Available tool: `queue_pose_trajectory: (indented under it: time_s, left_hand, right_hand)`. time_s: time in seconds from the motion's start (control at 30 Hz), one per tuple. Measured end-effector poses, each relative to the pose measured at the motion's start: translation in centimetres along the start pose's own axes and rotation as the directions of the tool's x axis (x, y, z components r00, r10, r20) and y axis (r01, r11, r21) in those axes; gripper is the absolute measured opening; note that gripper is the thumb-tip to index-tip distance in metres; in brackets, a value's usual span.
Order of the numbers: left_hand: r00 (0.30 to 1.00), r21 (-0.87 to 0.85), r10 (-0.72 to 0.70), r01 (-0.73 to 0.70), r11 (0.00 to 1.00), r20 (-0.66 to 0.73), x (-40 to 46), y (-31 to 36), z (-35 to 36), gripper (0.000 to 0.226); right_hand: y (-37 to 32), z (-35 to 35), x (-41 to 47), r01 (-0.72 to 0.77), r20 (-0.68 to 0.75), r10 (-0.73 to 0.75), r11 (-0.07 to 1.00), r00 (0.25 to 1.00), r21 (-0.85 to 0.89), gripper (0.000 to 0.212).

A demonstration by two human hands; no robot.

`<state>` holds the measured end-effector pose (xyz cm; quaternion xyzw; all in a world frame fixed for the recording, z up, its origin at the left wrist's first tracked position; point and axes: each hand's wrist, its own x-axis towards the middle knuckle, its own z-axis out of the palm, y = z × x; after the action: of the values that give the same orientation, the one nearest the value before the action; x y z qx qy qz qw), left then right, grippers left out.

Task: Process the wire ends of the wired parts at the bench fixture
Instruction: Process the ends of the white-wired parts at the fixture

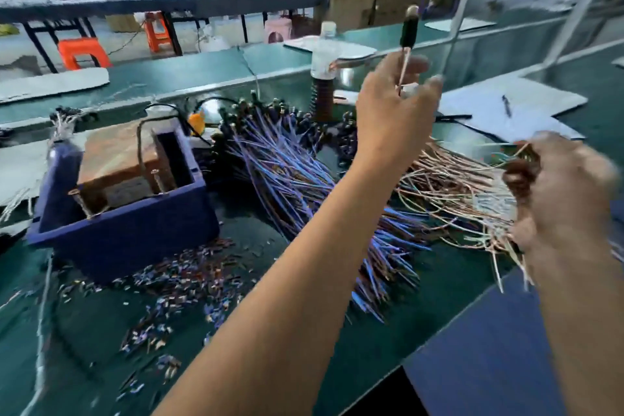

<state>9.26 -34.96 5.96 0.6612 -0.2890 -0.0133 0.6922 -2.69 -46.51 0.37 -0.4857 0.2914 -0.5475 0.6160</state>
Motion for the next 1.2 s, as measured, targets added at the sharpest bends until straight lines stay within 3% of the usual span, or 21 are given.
queue_pose_trajectory:
  time_s: [0.07,0.1,0.13,0.17,0.2,0.23,0.3,0.37,0.43,0.47,0.5,0.57,0.63,0.7,0.77,0.83,0.93,1.13,1.2]
  left_hand:
    - [0.985,-0.198,-0.151,0.165,0.966,0.084,0.4,0.4,3.8,0.017]
    - [0.965,-0.296,-0.216,0.252,0.922,0.148,0.6,0.4,5.1,0.026]
    - [0.942,-0.374,-0.253,0.322,0.87,0.222,0.5,0.6,6.6,0.034]
    - [0.92,-0.439,-0.268,0.375,0.817,0.287,0.5,0.8,7.7,0.04]
    - [0.9,-0.492,-0.275,0.418,0.764,0.337,0.4,1.0,8.7,0.043]
    - [0.885,-0.546,-0.277,0.451,0.706,0.374,0.3,1.2,9.2,0.045]
    - [0.867,-0.625,-0.284,0.493,0.605,0.409,0.7,1.7,9.4,0.046]
    - [0.856,-0.68,-0.285,0.516,0.521,0.431,1.5,2.3,8.9,0.046]
    - [0.856,-0.714,-0.271,0.517,0.473,0.44,1.9,2.6,8.2,0.049]
    - [0.862,-0.701,-0.253,0.505,0.503,0.44,2.1,2.7,8.0,0.05]
    - [0.877,-0.651,-0.228,0.469,0.597,0.423,2.4,2.8,7.8,0.051]
    - [0.919,-0.43,-0.165,0.319,0.844,0.358,3.1,2.7,7.6,0.052]
    - [0.935,-0.209,-0.118,0.196,0.958,0.333,4.3,2.1,7.7,0.05]
    - [0.93,-0.099,-0.192,0.233,0.967,0.313,5.3,0.8,8.1,0.047]
    - [0.892,0.027,-0.355,0.362,0.932,0.279,5.6,-1.3,8.4,0.047]
    - [0.833,0.157,-0.487,0.461,0.873,0.262,5.4,-3.8,8.8,0.048]
    - [0.797,0.268,-0.539,0.475,0.838,0.273,4.9,-6.9,9.2,0.048]
    - [0.734,-0.063,-0.643,0.668,0.741,0.218,5.6,-5.9,8.6,0.043]
    - [0.78,-0.236,-0.601,0.625,0.744,0.172,5.6,-4.8,8.3,0.045]
  right_hand:
    - [-0.9,-2.1,1.9,0.161,-0.125,-0.214,0.928,0.969,-0.337,0.053]
    - [-1.2,-2.7,2.3,0.308,-0.067,-0.399,0.793,0.914,-0.526,0.061]
    - [-1.6,-3.2,2.4,0.464,0.084,-0.559,0.585,0.825,-0.666,0.059]
    - [-2.0,-2.9,2.1,0.584,0.274,-0.623,0.368,0.733,-0.724,0.053]
    - [-2.2,-2.6,2.0,0.653,0.426,-0.596,0.23,0.681,-0.721,0.05]
    - [-2.3,-1.9,1.7,0.69,0.522,-0.518,0.204,0.678,-0.694,0.049]
    - [-2.5,-1.2,1.8,0.693,0.564,-0.406,0.365,0.719,-0.621,0.047]
    - [-3.0,-1.0,2.1,0.673,0.526,-0.423,0.516,0.738,-0.53,0.035]
    - [-4.0,-1.3,2.8,0.701,0.515,-0.477,0.519,0.712,-0.489,0.021]
    - [-4.5,-1.4,3.4,0.719,0.521,-0.495,0.498,0.695,-0.484,0.019]
    - [-5.1,-1.5,3.9,0.74,0.534,-0.513,0.459,0.672,-0.491,0.02]
    - [-6.1,-1.6,5.3,0.768,0.547,-0.547,0.357,0.633,-0.532,0.025]
    - [-6.5,-1.7,7.0,0.77,0.566,-0.549,0.264,0.615,-0.581,0.031]
    - [-5.8,-1.6,8.8,0.757,0.64,-0.427,0.202,0.639,-0.621,0.037]
    - [-3.8,-0.9,10.0,0.712,0.694,-0.171,0.07,0.699,-0.699,0.042]
    - [-1.2,0.2,10.2,0.709,0.705,0.076,-0.081,0.705,-0.7,0.043]
    - [1.4,1.3,9.8,0.729,0.705,0.19,-0.147,0.684,-0.668,0.035]
    - [2.2,1.8,9.6,0.766,0.763,0.067,-0.079,0.643,-0.638,0.029]
    - [1.3,1.9,9.4,0.772,0.769,-0.094,0.005,0.633,-0.635,0.031]
